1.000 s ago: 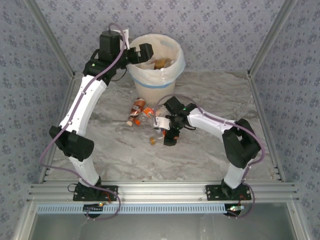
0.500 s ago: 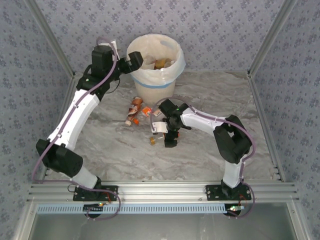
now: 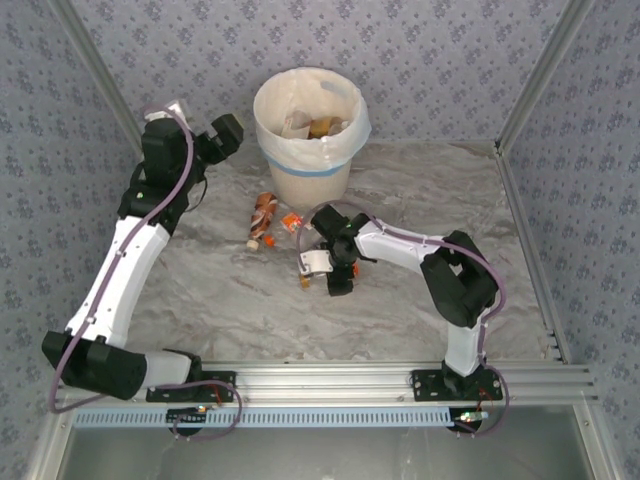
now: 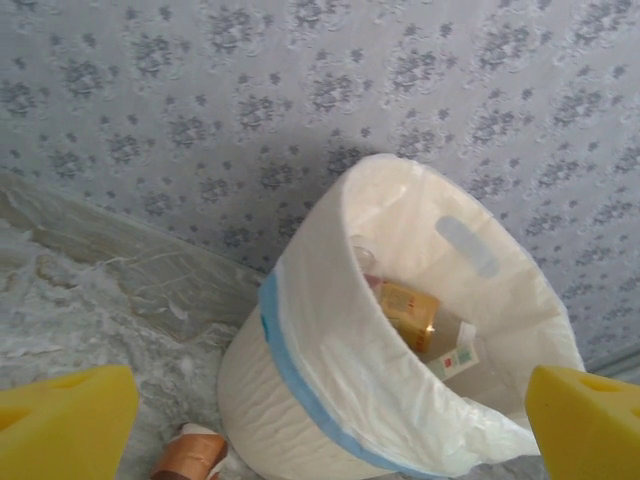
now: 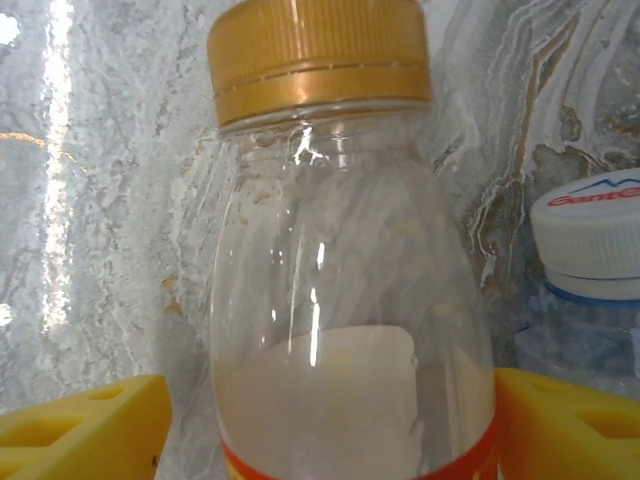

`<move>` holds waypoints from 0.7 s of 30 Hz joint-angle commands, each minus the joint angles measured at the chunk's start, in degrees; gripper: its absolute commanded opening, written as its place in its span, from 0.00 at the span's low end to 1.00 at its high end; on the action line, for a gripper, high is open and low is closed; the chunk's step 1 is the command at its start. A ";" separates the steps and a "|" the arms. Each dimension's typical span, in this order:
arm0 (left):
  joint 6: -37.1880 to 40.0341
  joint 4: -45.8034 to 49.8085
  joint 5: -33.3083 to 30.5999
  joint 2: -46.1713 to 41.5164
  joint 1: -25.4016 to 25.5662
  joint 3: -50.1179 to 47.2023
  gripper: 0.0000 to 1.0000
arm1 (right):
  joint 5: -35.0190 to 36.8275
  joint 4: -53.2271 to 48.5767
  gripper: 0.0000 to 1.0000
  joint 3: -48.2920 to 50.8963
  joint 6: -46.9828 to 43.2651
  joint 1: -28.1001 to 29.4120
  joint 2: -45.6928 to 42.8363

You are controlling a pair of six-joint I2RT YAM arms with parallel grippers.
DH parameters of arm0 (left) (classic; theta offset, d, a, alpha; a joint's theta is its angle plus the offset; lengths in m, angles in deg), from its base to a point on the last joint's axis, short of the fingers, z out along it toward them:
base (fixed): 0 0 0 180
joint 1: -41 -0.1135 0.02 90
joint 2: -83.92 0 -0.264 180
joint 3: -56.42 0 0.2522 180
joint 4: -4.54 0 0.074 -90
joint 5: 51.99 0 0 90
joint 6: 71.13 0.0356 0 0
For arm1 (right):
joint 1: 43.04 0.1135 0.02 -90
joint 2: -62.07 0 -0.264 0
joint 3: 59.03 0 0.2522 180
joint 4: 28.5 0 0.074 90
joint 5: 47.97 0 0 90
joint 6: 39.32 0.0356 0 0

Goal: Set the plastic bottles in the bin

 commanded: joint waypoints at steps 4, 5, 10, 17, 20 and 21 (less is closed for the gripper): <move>-4.30 3.21 -2.31 -0.12 -3.69 -3.51 1.00 | 1.89 4.40 0.81 3.02 -3.45 1.30 0.51; -4.84 3.48 -1.92 -0.02 -4.41 -4.11 0.99 | 2.10 4.85 0.81 3.34 -3.51 1.41 0.47; -6.25 3.58 -0.89 -0.19 -6.49 -6.73 0.99 | 4.22 6.60 0.76 4.28 -4.26 2.34 0.16; -6.16 4.19 -0.69 0.07 -7.63 -7.91 0.99 | 3.95 5.71 0.66 4.28 -2.50 3.03 -0.47; -5.93 4.64 -0.71 0.14 -8.17 -8.39 0.99 | 3.07 6.80 0.60 6.62 -0.90 3.16 -2.31; -5.91 4.79 -0.64 0.24 -8.44 -8.59 0.99 | 2.35 7.21 0.58 6.87 -0.36 3.06 -3.20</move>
